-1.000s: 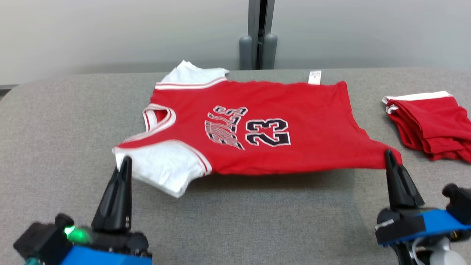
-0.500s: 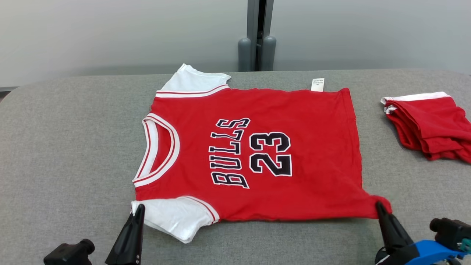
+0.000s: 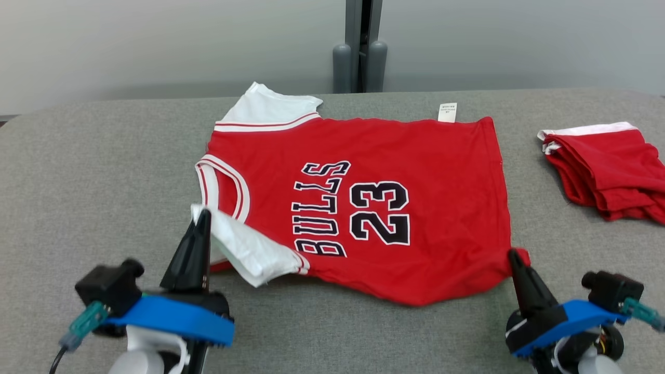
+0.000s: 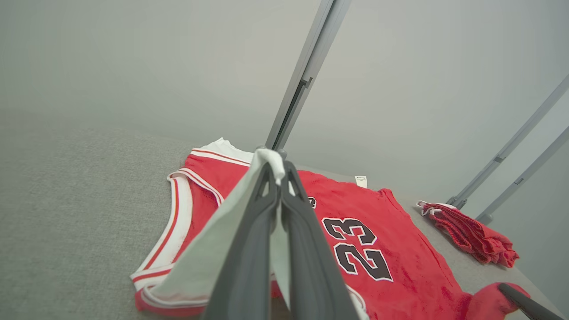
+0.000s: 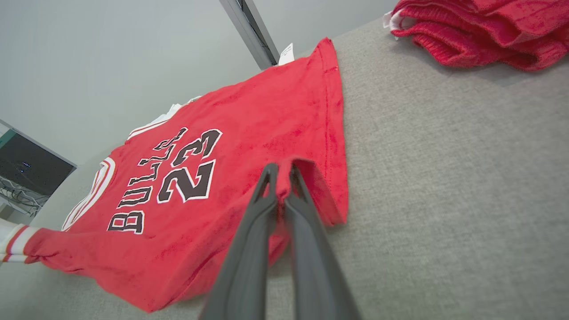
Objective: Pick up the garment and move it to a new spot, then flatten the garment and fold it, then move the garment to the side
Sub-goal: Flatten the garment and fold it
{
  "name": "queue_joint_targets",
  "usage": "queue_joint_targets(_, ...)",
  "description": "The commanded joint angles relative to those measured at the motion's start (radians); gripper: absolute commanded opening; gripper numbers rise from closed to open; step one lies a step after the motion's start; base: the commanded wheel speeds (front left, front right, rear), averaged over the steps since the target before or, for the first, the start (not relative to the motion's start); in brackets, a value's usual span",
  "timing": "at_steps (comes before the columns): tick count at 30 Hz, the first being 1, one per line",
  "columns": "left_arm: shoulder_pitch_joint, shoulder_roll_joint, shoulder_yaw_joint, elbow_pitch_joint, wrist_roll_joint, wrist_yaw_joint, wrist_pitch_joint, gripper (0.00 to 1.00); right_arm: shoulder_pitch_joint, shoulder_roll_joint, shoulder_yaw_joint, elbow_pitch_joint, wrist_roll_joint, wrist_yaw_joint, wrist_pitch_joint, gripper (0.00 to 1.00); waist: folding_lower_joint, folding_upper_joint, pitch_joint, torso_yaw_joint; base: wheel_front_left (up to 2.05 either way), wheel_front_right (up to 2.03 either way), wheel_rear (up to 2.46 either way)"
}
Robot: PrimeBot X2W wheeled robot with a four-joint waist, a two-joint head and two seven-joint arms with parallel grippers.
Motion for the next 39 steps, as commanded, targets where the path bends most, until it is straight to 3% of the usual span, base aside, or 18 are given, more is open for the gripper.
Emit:
queue_joint_targets(1,-0.053,-0.003,-0.002,0.036,0.018,-0.011,-0.015,0.00,-0.037,-0.002,-0.003,0.012,0.004,0.000,-0.011,0.00,-0.0001,-0.0001,0.008,-0.002,0.00,0.00,0.00)
queue_joint_targets(8,-0.277,-0.057,-0.018,0.260,0.043,-0.037,-0.064,0.00,-0.191,-0.002,-0.057,0.118,-0.029,0.000,-0.039,0.00,-0.0001,-0.0001,0.065,-0.010,0.00,0.00,0.00)
queue_joint_targets(14,-0.409,-0.071,-0.022,0.428,0.077,-0.053,-0.116,0.00,-0.292,-0.002,-0.055,0.210,-0.053,0.000,-0.074,0.00,-0.0001,-0.0001,0.121,-0.020,0.00,0.00,0.00)
queue_joint_targets(25,-0.520,-0.107,-0.004,0.579,0.115,-0.083,-0.164,0.00,-0.369,-0.002,-0.018,0.334,-0.060,0.000,-0.140,0.03,-0.0001,-0.0001,0.156,-0.023,0.00,0.00,0.00)
queue_joint_targets(26,-0.527,-0.112,-0.010,0.587,0.119,-0.091,-0.164,0.15,-0.373,-0.002,-0.017,0.342,-0.063,0.000,-0.148,0.32,-0.0001,-0.0001,0.156,-0.023,0.00,0.00,0.00)
queue_joint_targets(27,-0.531,-0.115,-0.018,0.596,0.122,-0.098,-0.165,0.47,-0.377,-0.002,-0.015,0.348,-0.069,0.000,-0.158,0.56,-0.0001,-0.0001,0.157,-0.023,0.00,0.00,0.00)
queue_joint_targets(28,-0.534,-0.117,-0.027,0.604,0.124,-0.105,-0.165,1.00,-0.381,-0.002,-0.013,0.353,-0.071,0.000,-0.167,1.00,-0.0001,-0.0001,0.156,-0.024,0.00,0.00,0.00)
queue_joint_targets(39,-0.440,-0.113,0.060,0.515,0.136,-0.126,-0.166,1.00,-0.314,-0.002,-0.018,0.256,-0.169,0.000,-0.225,1.00,-0.0001,-0.0001,0.126,-0.028,0.00,0.00,0.00)
